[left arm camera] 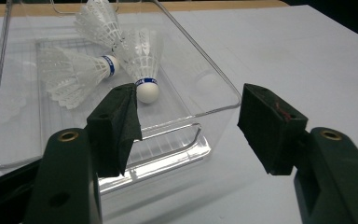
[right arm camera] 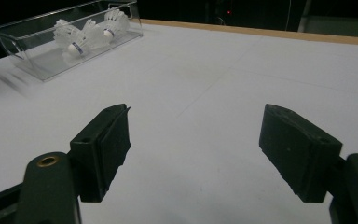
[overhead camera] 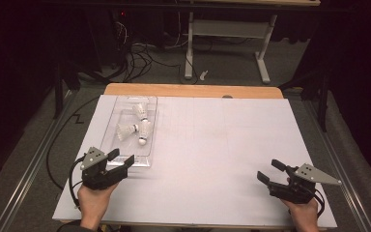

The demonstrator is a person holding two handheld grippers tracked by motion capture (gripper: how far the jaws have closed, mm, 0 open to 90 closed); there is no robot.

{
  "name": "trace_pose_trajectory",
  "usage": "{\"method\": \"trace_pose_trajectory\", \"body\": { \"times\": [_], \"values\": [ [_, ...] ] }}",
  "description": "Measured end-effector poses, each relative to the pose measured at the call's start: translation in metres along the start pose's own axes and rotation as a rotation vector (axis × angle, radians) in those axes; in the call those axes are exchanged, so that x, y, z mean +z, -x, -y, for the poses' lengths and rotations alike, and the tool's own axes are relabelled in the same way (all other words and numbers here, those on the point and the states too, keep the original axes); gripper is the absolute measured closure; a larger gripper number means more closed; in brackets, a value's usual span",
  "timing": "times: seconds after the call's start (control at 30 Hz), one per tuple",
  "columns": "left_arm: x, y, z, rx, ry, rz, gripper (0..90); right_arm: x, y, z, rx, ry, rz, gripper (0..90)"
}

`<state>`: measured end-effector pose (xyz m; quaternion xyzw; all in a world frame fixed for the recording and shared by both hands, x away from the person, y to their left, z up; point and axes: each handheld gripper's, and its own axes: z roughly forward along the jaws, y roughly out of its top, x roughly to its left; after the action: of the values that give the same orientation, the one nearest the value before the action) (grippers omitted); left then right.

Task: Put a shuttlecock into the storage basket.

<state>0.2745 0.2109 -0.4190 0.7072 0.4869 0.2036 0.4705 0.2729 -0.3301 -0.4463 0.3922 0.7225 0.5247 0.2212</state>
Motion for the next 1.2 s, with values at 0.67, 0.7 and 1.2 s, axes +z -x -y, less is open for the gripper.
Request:
{"method": "trace_pose_trajectory", "body": {
  "times": [0.67,0.7,1.2],
  "values": [
    [0.006,-0.002,0.006,0.000,0.000,-0.009,38.4,0.000,0.000,0.000,0.002,0.002,0.002,24.9],
    [0.006,-0.003,0.006,-0.002,0.000,-0.009,38.3,0.000,0.000,0.000,0.002,0.002,0.003,24.9],
    [0.007,-0.005,0.010,0.002,0.001,-0.019,38.5,0.000,0.000,0.000,0.002,0.001,0.003,24.9]
  ]
}}
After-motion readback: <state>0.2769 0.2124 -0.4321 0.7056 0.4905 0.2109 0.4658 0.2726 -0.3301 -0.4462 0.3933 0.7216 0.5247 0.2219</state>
